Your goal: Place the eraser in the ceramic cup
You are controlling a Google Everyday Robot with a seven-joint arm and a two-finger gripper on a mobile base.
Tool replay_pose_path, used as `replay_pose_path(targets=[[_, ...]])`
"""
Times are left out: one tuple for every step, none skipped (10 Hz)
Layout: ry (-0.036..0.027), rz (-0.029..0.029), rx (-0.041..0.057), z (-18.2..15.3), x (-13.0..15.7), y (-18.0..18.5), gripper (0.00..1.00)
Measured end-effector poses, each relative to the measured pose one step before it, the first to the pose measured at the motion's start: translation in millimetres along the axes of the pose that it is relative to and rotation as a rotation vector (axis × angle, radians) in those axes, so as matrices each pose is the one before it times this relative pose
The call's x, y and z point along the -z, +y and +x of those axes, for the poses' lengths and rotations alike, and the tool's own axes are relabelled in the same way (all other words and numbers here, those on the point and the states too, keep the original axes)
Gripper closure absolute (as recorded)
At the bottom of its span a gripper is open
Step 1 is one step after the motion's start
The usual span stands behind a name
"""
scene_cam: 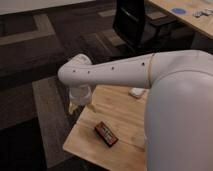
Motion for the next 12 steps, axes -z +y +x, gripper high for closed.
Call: replay_pose_path(targets=[[0.00001,-0.00003,0.00004,0.02,0.02,0.02,0.35],[-0.00002,0.0,0.00005,0.0,0.01,0.02,0.35],[-0.00004,-0.00004,-0.0001,-0.03,0.01,-0.03,0.37],[0.00005,0.00002,0.00007,0.03,-0.02,0.01,0.48],[-0.00004,0.00004,-0.00003,-0.02,0.0,-0.02,0.53],[0.00003,0.0,-0.00003,0.01,0.0,0.01,0.57],[0.0,-0.00002,0.00005,0.0,0.01,0.01,0.5],[-0.00001,0.00004,0.00002,0.0,0.0,0.0,0.35],[-0.00002,-0.00005,0.00001,0.0,0.01,0.02,0.22],[0.0,0.00002,-0.00003,-0.01,-0.01,-0.02,0.2],[-0.00007,-0.00005,0.00001,-0.01,0.03,0.02,0.2],[0.00004,0.00004,0.00003,0.01,-0.01,-0.02,0.2]])
